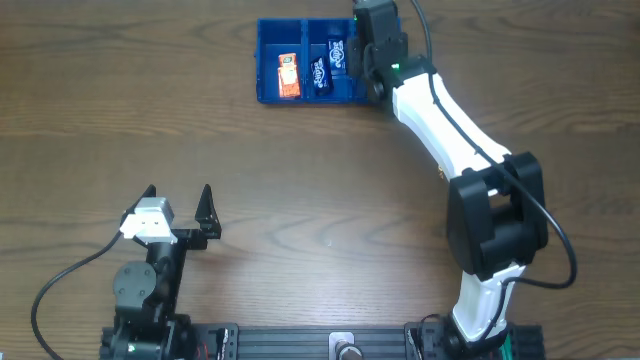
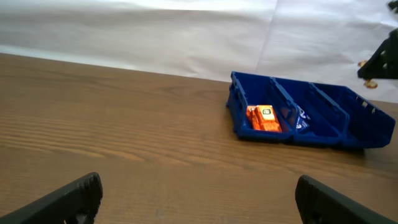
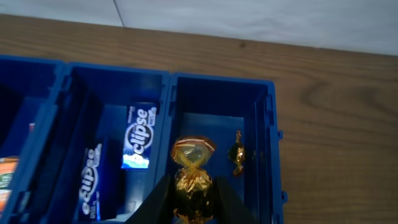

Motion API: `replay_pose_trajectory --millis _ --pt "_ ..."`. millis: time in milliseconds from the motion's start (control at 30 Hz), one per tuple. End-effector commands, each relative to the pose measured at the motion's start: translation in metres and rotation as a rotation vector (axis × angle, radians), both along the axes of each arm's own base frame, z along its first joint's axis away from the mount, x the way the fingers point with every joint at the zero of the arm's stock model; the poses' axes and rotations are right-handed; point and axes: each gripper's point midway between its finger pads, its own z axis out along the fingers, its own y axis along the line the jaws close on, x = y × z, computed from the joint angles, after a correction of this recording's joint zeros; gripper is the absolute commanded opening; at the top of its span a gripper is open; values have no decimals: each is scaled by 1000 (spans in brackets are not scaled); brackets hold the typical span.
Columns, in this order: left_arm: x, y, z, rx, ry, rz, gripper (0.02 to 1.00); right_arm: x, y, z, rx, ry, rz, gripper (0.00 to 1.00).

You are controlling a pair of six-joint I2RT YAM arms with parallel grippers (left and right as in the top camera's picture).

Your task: Sort Candies Into Trays

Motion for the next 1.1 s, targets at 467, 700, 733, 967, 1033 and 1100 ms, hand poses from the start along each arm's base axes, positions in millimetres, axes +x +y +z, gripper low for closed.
replay_pose_trajectory --millis 467,700,733,967,1033,1100 --pt "0 4 -18 22 49 18 998 6 -10 8 -41 -41 -50 457" --pt "0 4 -18 22 49 18 998 -9 -28 61 -5 -63 -58 860" --pt "0 4 -18 22 49 18 998 -19 -36 74 3 -53 -58 853" --pt "0 4 -18 22 49 18 998 -124 -136 79 -40 227 -227 919" --pt "0 4 -18 22 49 17 998 -149 -149 53 -60 334 -249 930" --pt "0 4 -18 22 49 17 998 -165 -152 24 -75 419 -250 932"
